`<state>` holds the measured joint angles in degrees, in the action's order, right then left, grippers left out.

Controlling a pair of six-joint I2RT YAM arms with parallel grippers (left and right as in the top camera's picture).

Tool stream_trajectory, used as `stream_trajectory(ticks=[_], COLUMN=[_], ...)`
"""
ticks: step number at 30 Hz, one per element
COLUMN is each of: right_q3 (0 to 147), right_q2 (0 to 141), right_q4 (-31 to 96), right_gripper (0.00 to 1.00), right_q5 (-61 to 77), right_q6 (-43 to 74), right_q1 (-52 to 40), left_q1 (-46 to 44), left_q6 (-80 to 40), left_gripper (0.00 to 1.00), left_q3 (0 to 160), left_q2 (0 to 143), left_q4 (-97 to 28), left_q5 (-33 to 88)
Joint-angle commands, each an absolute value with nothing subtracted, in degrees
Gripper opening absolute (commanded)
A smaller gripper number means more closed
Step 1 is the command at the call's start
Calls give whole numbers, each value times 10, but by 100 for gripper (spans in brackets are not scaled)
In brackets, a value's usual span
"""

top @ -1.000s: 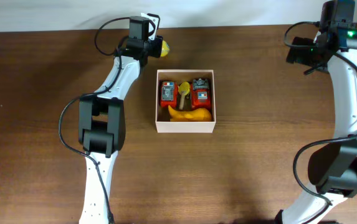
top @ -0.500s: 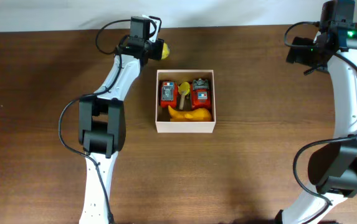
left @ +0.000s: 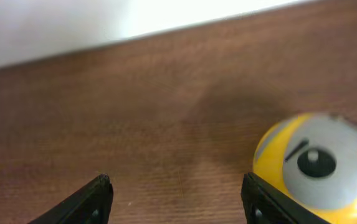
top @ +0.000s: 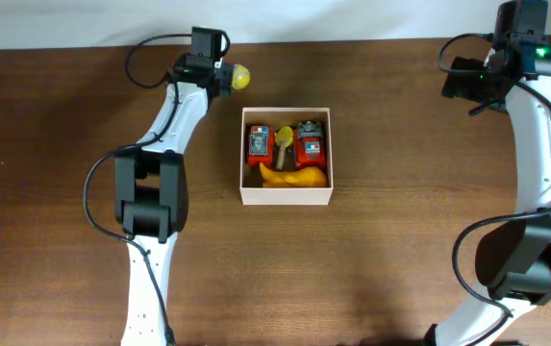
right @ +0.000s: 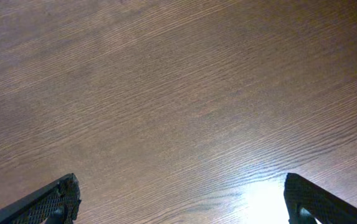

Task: Pack container

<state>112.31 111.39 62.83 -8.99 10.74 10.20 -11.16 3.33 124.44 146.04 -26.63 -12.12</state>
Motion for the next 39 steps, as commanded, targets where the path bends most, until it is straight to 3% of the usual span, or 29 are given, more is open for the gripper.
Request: stream_trajectory(ticks=[1, 14, 21, 39], right_q3=[1123, 1123, 1123, 1123], right_q2=[1116, 1116, 1116, 1116], right_q4=[628, 628, 628, 628], right_gripper=[99, 99, 99, 99], right_q5=[-95, -95, -95, -95], right_q6=[114, 114, 114, 114], right_q1=[104, 104, 104, 104], left_q1=[-117, -121, -122, -126], left_q6=[44, 44, 44, 48], left_gripper=[68, 67, 66, 63], left_q3=[1258, 1344, 1343, 1343], left_q2=[1473, 1473, 1479, 1531], left_q4=[-269, -255, -252, -157], left_q5=[-133, -50, 62, 50])
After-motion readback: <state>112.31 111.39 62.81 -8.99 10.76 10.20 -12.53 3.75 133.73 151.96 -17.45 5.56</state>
